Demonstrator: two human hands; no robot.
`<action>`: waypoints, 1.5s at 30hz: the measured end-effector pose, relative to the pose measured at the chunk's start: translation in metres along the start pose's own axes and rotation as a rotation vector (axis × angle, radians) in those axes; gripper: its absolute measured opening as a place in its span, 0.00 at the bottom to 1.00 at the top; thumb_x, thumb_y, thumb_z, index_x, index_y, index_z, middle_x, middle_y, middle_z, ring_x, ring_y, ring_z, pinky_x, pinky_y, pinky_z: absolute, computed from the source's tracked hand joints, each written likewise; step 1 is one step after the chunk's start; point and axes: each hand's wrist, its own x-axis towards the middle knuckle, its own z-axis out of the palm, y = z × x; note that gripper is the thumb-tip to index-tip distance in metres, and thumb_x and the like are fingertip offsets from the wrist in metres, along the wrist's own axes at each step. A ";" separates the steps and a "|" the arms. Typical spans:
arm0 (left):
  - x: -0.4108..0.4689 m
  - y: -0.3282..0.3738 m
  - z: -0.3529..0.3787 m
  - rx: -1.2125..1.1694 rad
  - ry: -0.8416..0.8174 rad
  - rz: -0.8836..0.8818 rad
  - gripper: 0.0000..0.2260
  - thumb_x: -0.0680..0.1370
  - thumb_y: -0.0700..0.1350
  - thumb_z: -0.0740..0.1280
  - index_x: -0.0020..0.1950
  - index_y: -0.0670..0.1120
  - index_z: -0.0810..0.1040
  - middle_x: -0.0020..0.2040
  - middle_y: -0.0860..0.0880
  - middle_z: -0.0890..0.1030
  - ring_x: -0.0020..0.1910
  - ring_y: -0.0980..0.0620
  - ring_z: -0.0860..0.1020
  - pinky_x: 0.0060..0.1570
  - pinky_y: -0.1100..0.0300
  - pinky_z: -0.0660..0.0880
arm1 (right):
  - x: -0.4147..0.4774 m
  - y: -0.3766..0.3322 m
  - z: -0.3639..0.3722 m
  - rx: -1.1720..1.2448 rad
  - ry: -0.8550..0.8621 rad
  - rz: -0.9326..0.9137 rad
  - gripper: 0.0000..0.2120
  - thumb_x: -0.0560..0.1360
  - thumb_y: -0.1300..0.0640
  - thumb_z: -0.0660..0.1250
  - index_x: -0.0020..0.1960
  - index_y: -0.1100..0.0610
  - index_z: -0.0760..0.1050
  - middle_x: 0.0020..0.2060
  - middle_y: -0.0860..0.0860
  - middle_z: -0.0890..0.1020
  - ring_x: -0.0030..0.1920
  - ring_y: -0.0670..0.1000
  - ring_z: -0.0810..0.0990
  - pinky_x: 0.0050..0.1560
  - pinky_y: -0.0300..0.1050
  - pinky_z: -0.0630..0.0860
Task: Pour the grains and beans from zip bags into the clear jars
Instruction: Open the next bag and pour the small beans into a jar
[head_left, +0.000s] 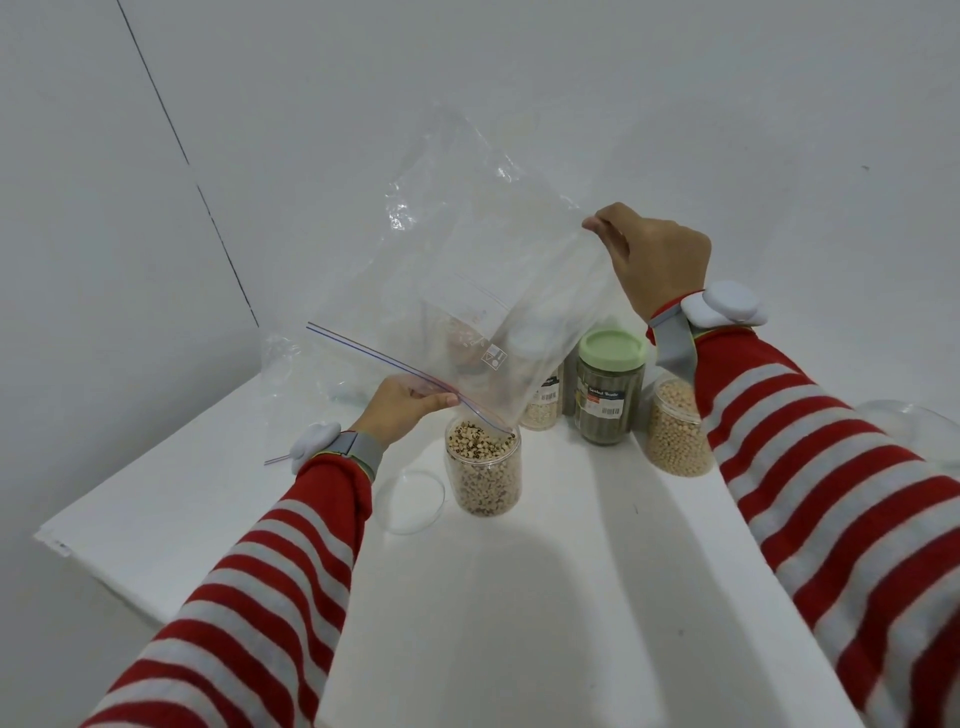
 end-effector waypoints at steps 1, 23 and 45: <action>-0.001 0.002 0.001 -0.007 0.008 0.002 0.10 0.69 0.40 0.77 0.49 0.39 0.85 0.46 0.43 0.86 0.47 0.54 0.84 0.51 0.64 0.78 | 0.000 0.000 0.000 0.004 0.001 -0.002 0.16 0.80 0.41 0.62 0.43 0.51 0.78 0.21 0.51 0.72 0.20 0.54 0.68 0.27 0.38 0.55; 0.013 0.089 0.041 -0.802 -0.078 0.012 0.41 0.70 0.63 0.72 0.76 0.64 0.51 0.73 0.38 0.66 0.60 0.44 0.79 0.51 0.45 0.80 | -0.057 -0.120 -0.012 1.082 -0.812 0.275 0.09 0.74 0.52 0.59 0.51 0.52 0.74 0.48 0.46 0.78 0.50 0.45 0.77 0.52 0.45 0.73; 0.020 -0.107 0.002 0.981 -0.015 -0.142 0.18 0.83 0.47 0.54 0.68 0.41 0.73 0.65 0.38 0.75 0.64 0.40 0.73 0.63 0.53 0.67 | -0.241 -0.140 0.034 1.214 -0.908 0.863 0.59 0.56 0.51 0.84 0.76 0.51 0.51 0.70 0.46 0.68 0.71 0.42 0.67 0.72 0.48 0.67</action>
